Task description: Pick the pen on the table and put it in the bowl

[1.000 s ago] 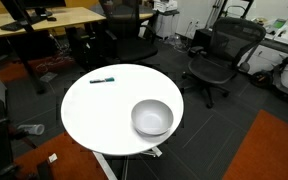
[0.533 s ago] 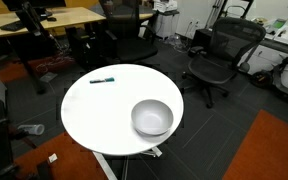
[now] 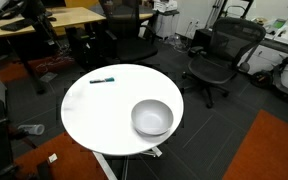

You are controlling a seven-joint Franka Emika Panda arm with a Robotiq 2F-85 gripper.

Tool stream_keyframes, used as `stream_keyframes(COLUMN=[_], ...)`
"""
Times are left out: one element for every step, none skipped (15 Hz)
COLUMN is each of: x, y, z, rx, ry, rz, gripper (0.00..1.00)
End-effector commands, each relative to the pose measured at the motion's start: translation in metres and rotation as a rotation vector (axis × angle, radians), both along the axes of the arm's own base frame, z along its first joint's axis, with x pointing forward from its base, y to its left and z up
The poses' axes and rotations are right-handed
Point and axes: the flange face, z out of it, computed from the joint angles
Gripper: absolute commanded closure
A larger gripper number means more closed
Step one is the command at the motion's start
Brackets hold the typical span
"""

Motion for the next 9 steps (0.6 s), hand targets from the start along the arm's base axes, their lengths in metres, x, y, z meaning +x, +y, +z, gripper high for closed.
stream_keyframes(x=[0.021, 0.025, 0.028, 0.032, 0.037, 0.041, 0.046, 0.050, 0.054], y=[-0.004, -0.005, -0.007, -0.008, -0.008, -0.008, -0.009, -0.009, -0.009], z=[-0.009, -0.013, -0.016, -0.021, -0.025, -0.030, -0.035, -0.039, -0.043], rx=[0.003, 0.000, -0.003, -0.004, -0.002, 0.000, 0.011, 0.021, 0.029], ry=[-0.014, -0.009, -0.004, 0.001, 0.005, 0.008, 0.012, 0.010, 0.005], rz=[-0.027, -0.032, -0.031, -0.031, -0.028, -0.029, -0.029, -0.029, -0.030], gripper=[0.00, 0.00, 0.00, 0.00, 0.00, 0.00, 0.00, 0.00, 0.00])
